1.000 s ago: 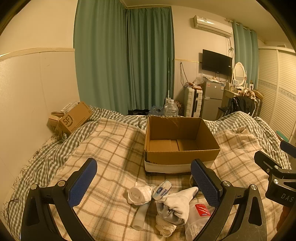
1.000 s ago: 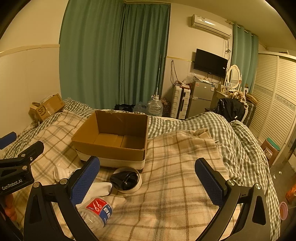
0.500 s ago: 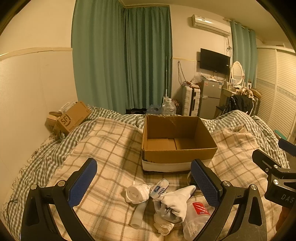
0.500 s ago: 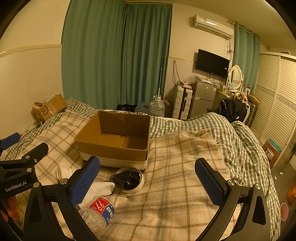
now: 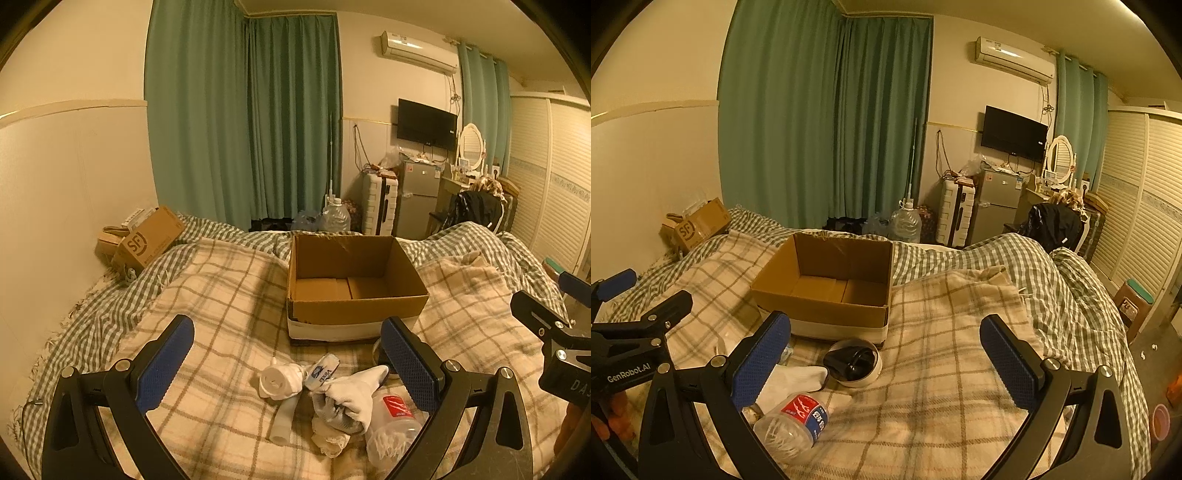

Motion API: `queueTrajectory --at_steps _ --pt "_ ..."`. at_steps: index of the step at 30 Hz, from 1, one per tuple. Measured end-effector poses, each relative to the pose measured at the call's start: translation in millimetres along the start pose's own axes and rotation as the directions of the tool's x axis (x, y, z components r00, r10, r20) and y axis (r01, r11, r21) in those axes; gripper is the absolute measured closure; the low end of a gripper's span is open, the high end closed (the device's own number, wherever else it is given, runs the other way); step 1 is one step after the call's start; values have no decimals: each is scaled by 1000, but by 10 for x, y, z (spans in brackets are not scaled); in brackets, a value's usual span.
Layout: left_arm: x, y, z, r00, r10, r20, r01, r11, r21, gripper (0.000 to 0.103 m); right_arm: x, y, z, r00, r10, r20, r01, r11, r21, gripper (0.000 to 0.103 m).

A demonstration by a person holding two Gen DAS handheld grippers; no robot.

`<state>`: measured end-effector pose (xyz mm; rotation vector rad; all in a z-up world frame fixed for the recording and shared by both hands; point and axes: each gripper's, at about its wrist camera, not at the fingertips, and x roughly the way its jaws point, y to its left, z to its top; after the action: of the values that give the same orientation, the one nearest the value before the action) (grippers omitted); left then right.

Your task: Organize objects

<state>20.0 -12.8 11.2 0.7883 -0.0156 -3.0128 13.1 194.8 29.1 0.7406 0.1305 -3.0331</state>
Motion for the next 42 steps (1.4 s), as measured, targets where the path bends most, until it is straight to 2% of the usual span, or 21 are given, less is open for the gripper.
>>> queueTrajectory --at_steps 8,15,22,26,30,33,35,36,37,39,42 --pt "-7 124 -187 999 -9 -52 9 1000 2 0 -65 150 -64 999 35 -35 -36 999 -30 0" --pt "248 301 -576 986 30 -167 -27 999 18 0 193 322 -323 983 68 -169 -81 994 -68 0" --pt "476 422 -819 970 40 -240 -39 999 9 0 624 561 -710 928 106 -358 -149 984 -93 5" --pt "532 452 -854 967 29 -253 -31 1000 -4 0 696 783 -843 913 99 -395 -176 971 -164 5" --pt "562 489 -851 964 26 -265 -33 999 -21 0 803 951 -970 890 108 -443 -217 955 -202 6" --pt "568 483 -840 965 28 -262 -35 999 -24 0 915 1021 -1083 863 106 -494 -240 947 -216 11" --pt "569 475 -829 966 25 -259 -33 999 -28 0 993 1034 -1152 842 99 -531 -247 945 -214 18" --pt "570 464 -824 966 23 -258 -31 999 -26 0 1024 1034 -1169 834 94 -544 -246 946 -213 31" --pt "565 444 -815 966 22 -257 -28 999 -22 0 1038 1016 -1172 827 97 -554 -248 947 -204 33" --pt "557 401 -796 967 15 -253 -18 1000 -12 0 996 941 -1125 836 109 -539 -238 955 -177 33" --pt "556 294 -753 969 0 -248 2 1000 8 0 797 750 -922 884 115 -452 -201 969 -147 35"
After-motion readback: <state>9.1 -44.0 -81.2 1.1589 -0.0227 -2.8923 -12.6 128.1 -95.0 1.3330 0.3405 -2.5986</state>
